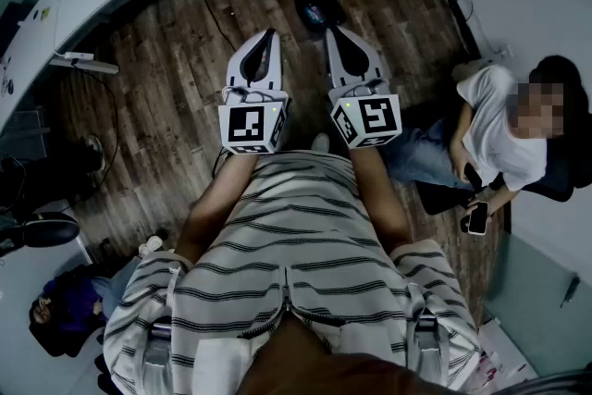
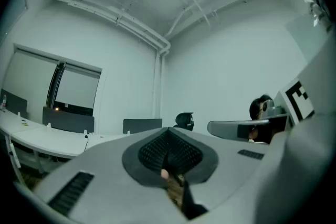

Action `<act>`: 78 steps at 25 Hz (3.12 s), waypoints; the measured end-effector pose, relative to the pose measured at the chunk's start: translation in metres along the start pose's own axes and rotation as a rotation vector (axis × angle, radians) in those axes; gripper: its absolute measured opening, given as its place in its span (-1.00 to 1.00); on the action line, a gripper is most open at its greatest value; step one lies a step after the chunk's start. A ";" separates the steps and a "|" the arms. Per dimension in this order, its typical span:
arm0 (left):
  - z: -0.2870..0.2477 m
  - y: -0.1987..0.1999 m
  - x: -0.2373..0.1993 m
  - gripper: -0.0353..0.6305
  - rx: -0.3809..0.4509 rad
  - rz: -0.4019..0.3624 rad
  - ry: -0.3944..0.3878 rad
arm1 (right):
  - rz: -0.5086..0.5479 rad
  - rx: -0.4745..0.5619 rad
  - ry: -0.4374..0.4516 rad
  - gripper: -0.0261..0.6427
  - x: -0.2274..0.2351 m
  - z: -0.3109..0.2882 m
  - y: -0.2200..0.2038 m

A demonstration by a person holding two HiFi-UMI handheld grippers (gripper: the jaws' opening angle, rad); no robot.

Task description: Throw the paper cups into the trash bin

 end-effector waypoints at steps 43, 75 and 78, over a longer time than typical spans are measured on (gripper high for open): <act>-0.168 -0.083 -0.075 -0.82 -0.078 -0.018 0.027 | 0.011 -0.045 -0.009 -0.87 0.099 -0.166 -0.059; -0.409 -0.121 -0.291 -0.82 -0.148 0.037 -0.190 | 0.032 -0.081 -0.265 -0.87 0.137 -0.450 -0.101; -0.421 -0.124 -0.283 -0.82 -0.148 0.010 -0.188 | -0.004 -0.070 -0.250 -0.87 0.148 -0.450 -0.106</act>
Point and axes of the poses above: the fingertips, and each gripper's own axes: z backward along the fingers, x to its right, y out of its top, the point moved 7 cm from there along z, backward along the fingers, and after that the axes turned 8 degrees about x, right-handed, at the moved point
